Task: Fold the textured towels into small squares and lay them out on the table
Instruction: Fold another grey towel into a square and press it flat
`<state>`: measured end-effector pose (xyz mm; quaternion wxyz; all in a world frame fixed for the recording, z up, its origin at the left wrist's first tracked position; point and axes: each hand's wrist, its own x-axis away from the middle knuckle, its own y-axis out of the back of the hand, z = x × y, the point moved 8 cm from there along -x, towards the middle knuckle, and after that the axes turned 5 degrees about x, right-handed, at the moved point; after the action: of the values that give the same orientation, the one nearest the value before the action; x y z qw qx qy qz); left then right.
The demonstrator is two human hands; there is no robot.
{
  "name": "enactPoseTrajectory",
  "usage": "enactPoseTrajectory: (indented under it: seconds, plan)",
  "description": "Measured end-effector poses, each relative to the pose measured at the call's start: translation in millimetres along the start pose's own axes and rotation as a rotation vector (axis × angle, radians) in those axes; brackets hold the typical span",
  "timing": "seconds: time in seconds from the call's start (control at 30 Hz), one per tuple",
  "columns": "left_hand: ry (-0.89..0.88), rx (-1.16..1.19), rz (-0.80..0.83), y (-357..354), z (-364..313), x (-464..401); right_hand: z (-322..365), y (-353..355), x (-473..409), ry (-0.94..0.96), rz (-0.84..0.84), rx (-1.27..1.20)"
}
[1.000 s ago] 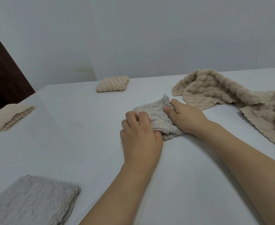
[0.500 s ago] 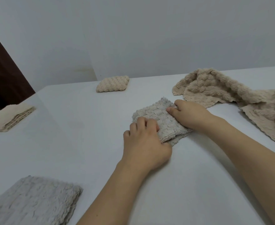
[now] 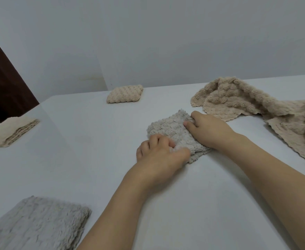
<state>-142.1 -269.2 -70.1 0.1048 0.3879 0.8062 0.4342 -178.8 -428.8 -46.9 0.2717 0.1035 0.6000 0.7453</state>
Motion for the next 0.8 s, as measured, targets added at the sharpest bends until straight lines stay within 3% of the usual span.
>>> enactPoseTrajectory:
  seconds: [0.1, 0.17, 0.47, 0.57, 0.7, 0.8]
  plan:
    - [-0.001, 0.041, -0.171, 13, 5, -7, 2, 1, 1, 0.036, -0.036, 0.013]
    - [-0.062, -0.050, -0.210, 12, 3, -4, 2, 1, 1, 0.044, -0.056, 0.008]
    - [-0.108, -0.106, 0.006, -1, 5, -1, -1, 2, 0, 0.036, -0.092, -0.014]
    - [-0.086, 0.128, -0.089, 9, 5, -1, -3, 2, -1, 0.039, -0.108, -0.105]
    - [0.030, 0.585, -0.450, 34, 26, 1, -4, 6, -1, 0.096, -0.122, -0.509]
    - [0.015, 0.753, -0.513, 38, 33, 1, 7, 12, 3, 0.184, -0.070, -0.813]
